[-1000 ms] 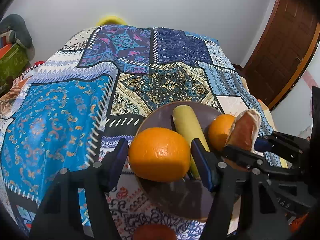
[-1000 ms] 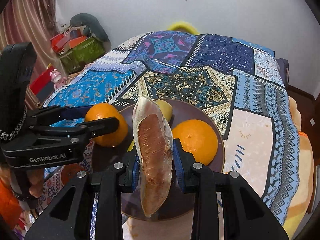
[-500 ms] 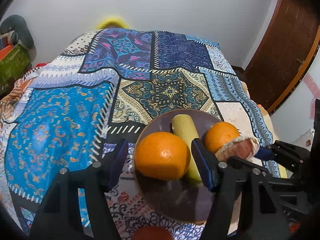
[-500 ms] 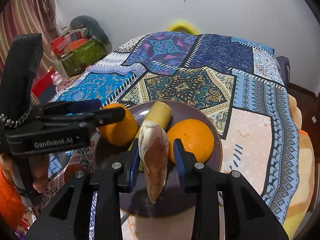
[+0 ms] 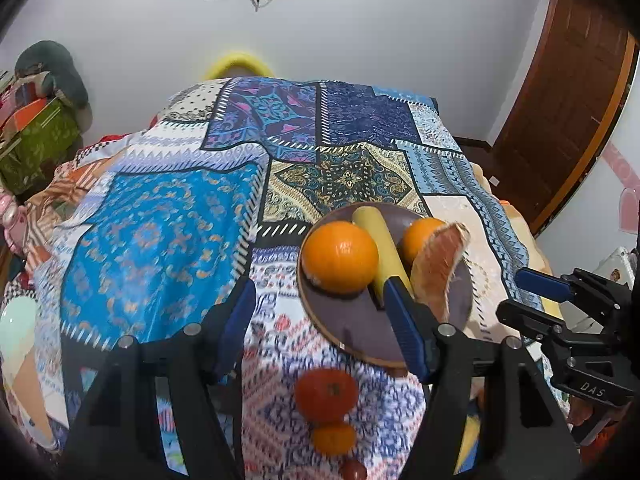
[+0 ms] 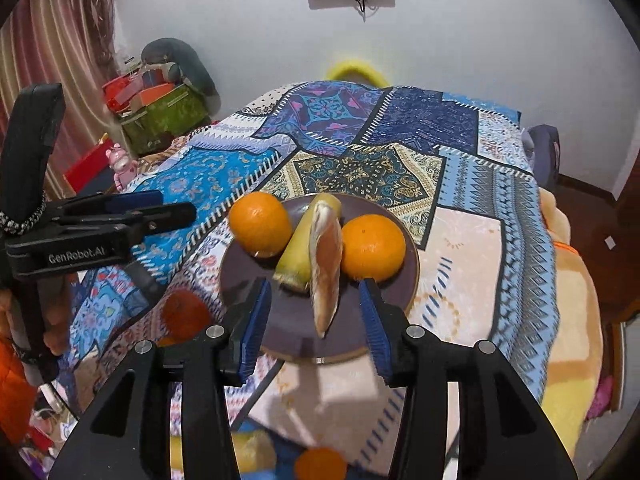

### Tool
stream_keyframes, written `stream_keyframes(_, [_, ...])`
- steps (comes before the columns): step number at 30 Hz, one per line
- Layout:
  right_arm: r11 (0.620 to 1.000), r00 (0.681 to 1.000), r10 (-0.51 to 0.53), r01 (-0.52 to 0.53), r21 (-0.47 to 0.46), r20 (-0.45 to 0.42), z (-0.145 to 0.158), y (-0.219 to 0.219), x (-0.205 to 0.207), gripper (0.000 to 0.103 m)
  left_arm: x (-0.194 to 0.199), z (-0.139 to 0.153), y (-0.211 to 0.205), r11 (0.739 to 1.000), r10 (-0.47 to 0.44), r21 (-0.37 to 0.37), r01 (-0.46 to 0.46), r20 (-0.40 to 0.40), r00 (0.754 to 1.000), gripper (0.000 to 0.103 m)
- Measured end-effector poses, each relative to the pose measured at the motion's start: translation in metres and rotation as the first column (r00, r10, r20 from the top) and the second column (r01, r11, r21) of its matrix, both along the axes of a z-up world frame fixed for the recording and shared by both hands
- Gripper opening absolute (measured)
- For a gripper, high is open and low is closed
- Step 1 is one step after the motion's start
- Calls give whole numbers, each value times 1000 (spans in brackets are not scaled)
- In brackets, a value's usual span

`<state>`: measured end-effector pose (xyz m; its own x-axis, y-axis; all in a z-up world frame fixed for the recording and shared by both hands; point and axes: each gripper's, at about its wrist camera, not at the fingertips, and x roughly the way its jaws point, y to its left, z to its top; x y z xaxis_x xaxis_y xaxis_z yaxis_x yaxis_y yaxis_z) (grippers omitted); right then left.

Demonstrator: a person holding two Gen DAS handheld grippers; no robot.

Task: Organize fruits
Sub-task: 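Place the pomelo segment on the plate while the left tool carries the large orange there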

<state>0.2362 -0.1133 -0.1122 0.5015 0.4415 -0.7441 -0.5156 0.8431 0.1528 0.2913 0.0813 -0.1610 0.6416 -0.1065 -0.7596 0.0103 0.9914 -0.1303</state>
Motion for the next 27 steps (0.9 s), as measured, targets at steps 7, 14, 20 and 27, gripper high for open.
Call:
stream_keyframes(7, [1000,1000,-20,20,-23,15,12,-12,-33,44,-41,15,2,1000,8,13,-8,14,1000,66])
stream_keyframes(14, [998,998,-61,60,-34,-25,4,-31,-58,55,-77,17,3,1000,12,22,-12,20,1000,74])
stream_keyframes(20, [991,993,-95,88,-98,-69,-12,-37,-67,55,-94,2,1,1000,-5,26,6,-16,1000,74])
stream_keyframes(27, [992,982,-91,75,-100,-165,-44,-33,-65,55,-99,-20,0,1000,-7,20,8,-64,998,75])
